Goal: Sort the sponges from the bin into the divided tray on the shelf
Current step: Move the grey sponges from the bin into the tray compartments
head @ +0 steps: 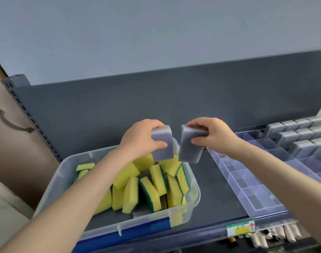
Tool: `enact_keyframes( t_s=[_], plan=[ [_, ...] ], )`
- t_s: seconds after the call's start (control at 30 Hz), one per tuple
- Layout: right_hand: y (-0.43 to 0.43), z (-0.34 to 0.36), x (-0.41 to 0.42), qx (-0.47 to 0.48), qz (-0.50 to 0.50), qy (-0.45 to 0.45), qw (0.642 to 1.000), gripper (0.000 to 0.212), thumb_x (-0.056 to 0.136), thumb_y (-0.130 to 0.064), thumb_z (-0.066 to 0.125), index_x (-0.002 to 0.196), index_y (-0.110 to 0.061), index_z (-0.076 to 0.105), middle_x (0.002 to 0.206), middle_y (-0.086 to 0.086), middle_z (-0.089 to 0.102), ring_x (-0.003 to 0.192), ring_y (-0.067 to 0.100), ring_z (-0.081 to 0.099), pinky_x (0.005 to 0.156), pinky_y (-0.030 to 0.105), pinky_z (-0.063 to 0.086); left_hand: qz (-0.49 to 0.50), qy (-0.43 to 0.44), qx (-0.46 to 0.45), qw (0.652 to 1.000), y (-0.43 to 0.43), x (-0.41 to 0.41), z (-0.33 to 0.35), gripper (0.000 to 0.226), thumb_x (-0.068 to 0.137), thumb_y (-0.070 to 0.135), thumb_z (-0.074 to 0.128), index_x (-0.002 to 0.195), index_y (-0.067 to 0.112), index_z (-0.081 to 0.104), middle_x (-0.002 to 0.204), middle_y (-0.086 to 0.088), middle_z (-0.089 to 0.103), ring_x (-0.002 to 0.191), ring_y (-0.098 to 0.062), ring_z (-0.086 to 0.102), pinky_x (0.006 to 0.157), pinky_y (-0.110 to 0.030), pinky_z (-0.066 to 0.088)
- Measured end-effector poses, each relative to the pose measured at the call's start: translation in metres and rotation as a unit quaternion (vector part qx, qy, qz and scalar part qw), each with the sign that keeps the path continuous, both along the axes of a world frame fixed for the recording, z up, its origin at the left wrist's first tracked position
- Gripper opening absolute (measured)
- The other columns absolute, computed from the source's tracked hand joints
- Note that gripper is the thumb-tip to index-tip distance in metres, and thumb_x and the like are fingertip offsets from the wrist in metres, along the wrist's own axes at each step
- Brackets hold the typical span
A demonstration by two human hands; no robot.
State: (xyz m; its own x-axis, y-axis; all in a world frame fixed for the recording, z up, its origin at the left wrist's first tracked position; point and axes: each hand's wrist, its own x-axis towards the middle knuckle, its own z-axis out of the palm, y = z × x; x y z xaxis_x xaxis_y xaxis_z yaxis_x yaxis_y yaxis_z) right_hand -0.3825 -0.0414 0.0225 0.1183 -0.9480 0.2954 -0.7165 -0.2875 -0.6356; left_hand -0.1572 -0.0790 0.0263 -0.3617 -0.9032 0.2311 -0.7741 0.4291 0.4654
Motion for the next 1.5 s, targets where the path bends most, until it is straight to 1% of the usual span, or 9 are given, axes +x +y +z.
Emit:
enact_keyframes(
  t_s=[0.23,0.37,0.53,0.83,0.9,1.0,1.13,1.3,1.5],
  plan=[
    [-0.007,0.002,-0.096,0.02,-0.007,-0.022,1.0,0.038,0.071,-0.003,0.068,0.102,-0.025,0.067,0.083,-0.021,0.063,0.078,0.001,0.058,0.064,0.016,0.042,0.001,0.01,0.006,1.0,-0.009,-0.097,0.001,0.042,0.069,0.039,0.076,0.108,0.038,0.06,0.108,0.018,0.059,0.097,-0.01,0.055,0.083,-0.039,0.049],
    [-0.004,-0.009,-0.146,0.032,-0.019,-0.017,0.999,0.039,0.071,-0.003,0.069,0.105,-0.023,0.067,0.086,-0.02,0.063,0.081,0.003,0.059,0.069,0.013,0.042,-0.009,0.005,0.018,1.0,-0.013,-0.148,-0.008,0.043,0.069,0.038,0.076,0.109,0.037,0.06,0.109,0.015,0.059,0.097,-0.012,0.055,0.083,-0.038,0.049],
    [0.004,-0.025,-0.205,0.049,-0.063,-0.021,0.997,0.041,0.071,-0.002,0.07,0.108,-0.02,0.066,0.091,-0.013,0.066,0.083,0.006,0.061,0.068,0.015,0.043,-0.057,-0.008,0.038,0.998,-0.02,-0.21,-0.022,0.041,0.07,0.04,0.075,0.108,0.039,0.06,0.108,0.016,0.059,0.096,-0.011,0.055,0.081,-0.037,0.049],
    [0.019,-0.036,-0.287,0.053,-0.171,-0.009,0.984,0.045,0.069,0.0,0.072,0.11,-0.017,0.067,0.097,-0.007,0.066,0.092,0.014,0.061,0.081,0.027,0.044,-0.153,0.001,0.054,0.987,-0.041,-0.306,-0.042,0.037,0.07,0.041,0.076,0.103,0.04,0.06,0.102,0.017,0.059,0.091,-0.009,0.055,0.077,-0.035,0.05],
    [0.024,-0.035,-0.304,0.061,-0.2,-0.009,0.978,0.046,0.07,-0.001,0.072,0.112,-0.02,0.066,0.096,-0.011,0.065,0.092,0.013,0.061,0.08,0.024,0.044,-0.176,0.0,0.057,0.983,-0.045,-0.328,-0.044,0.037,0.07,0.041,0.075,0.104,0.039,0.06,0.104,0.016,0.059,0.093,-0.01,0.055,0.077,-0.034,0.049],
    [0.03,-0.033,-0.327,0.059,-0.236,0.0,0.97,0.047,0.07,-0.003,0.071,0.112,-0.023,0.066,0.09,-0.022,0.06,0.085,0.005,0.057,0.07,0.009,0.039,-0.212,0.001,0.057,0.976,-0.05,-0.359,-0.047,0.04,0.07,0.041,0.075,0.107,0.039,0.061,0.105,0.016,0.059,0.096,-0.011,0.055,0.078,-0.032,0.048],
    [0.04,-0.032,-0.353,0.056,-0.267,-0.014,0.962,0.048,0.068,-0.001,0.07,0.111,-0.023,0.067,0.097,-0.008,0.066,0.09,0.014,0.06,0.081,0.027,0.045,-0.247,0.004,0.061,0.967,-0.049,-0.394,-0.051,0.041,0.069,0.042,0.075,0.107,0.041,0.061,0.109,0.018,0.06,0.099,-0.01,0.055,0.08,-0.033,0.048],
    [0.048,-0.036,-0.386,0.061,-0.277,-0.019,0.959,0.044,0.068,0.001,0.069,0.106,-0.021,0.068,0.091,-0.009,0.066,0.084,0.013,0.06,0.071,0.023,0.043,-0.269,0.009,0.05,0.962,-0.043,-0.43,-0.057,0.041,0.067,0.043,0.076,0.106,0.042,0.062,0.106,0.02,0.06,0.094,-0.006,0.054,0.071,-0.026,0.043],
    [0.037,-0.042,-0.439,0.074,-0.228,-0.02,0.971,0.044,0.067,-0.001,0.071,0.106,-0.022,0.068,0.093,-0.005,0.066,0.086,0.013,0.059,0.075,0.026,0.043,-0.239,0.012,0.047,0.97,-0.034,-0.471,-0.064,0.039,0.067,0.044,0.074,0.103,0.045,0.06,0.104,0.019,0.06,0.091,-0.005,0.053,0.069,-0.026,0.043]
  ],
)
